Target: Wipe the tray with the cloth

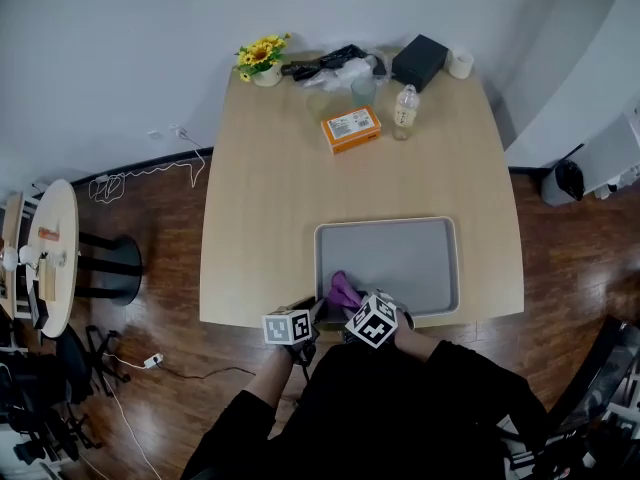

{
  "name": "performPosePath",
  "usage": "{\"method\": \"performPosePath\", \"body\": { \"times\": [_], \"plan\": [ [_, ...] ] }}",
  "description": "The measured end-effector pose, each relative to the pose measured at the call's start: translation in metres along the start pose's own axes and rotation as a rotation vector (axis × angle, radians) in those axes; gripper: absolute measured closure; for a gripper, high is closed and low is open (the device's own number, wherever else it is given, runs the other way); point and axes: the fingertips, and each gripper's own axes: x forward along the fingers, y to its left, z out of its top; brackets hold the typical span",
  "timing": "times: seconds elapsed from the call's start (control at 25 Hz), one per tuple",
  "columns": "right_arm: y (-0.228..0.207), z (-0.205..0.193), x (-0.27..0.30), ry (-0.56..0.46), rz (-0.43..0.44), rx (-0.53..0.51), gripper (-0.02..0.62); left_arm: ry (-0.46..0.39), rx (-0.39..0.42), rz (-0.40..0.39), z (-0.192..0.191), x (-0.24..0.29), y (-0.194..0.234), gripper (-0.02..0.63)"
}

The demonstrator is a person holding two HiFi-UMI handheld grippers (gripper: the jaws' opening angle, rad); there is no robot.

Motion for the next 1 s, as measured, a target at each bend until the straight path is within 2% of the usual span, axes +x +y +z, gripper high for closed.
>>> {"method": "performPosePath", "body": {
  "times": [0.12,0.36,0.48,0.56,0.68,0.76,0.88,1.0],
  "plan": [
    [-0.025,-0.043,-0.032,0.018,-0.061,0.054,0.462,-0.001,-0.003,0.004,-0.001,-0.003,0.002,0.522],
    [-0.117,-0.148,-0.119,0.023,-0.269,0.276,0.46,0.002,-0.014,0.017,0.0,-0.001,-0.003,0.522],
    [-0.139,-0.176,-0.145,0.002,-0.306,0.367,0.463,0.006,-0.007,0.028,-0.001,-0.002,-0.005,0.52],
    [-0.14,-0.178,-0.149,0.001,-0.301,0.366,0.462,0.012,-0.005,0.042,-0.001,-0.002,-0.006,0.52],
    [-0.139,-0.165,-0.143,0.034,-0.295,0.279,0.462,0.032,0.02,0.073,0.0,-0.003,-0.011,0.52],
    [-0.141,-0.145,-0.131,0.027,-0.261,0.24,0.462,0.031,0.06,0.097,0.011,0.003,-0.013,0.52],
    [-0.115,-0.101,-0.098,-0.004,-0.141,0.159,0.462,-0.006,0.099,0.123,0.033,0.01,-0.011,0.52],
    [-0.052,-0.054,-0.052,-0.012,0.031,0.004,0.462,-0.04,0.081,0.123,0.049,0.011,-0.008,0.52]
  ]
}}
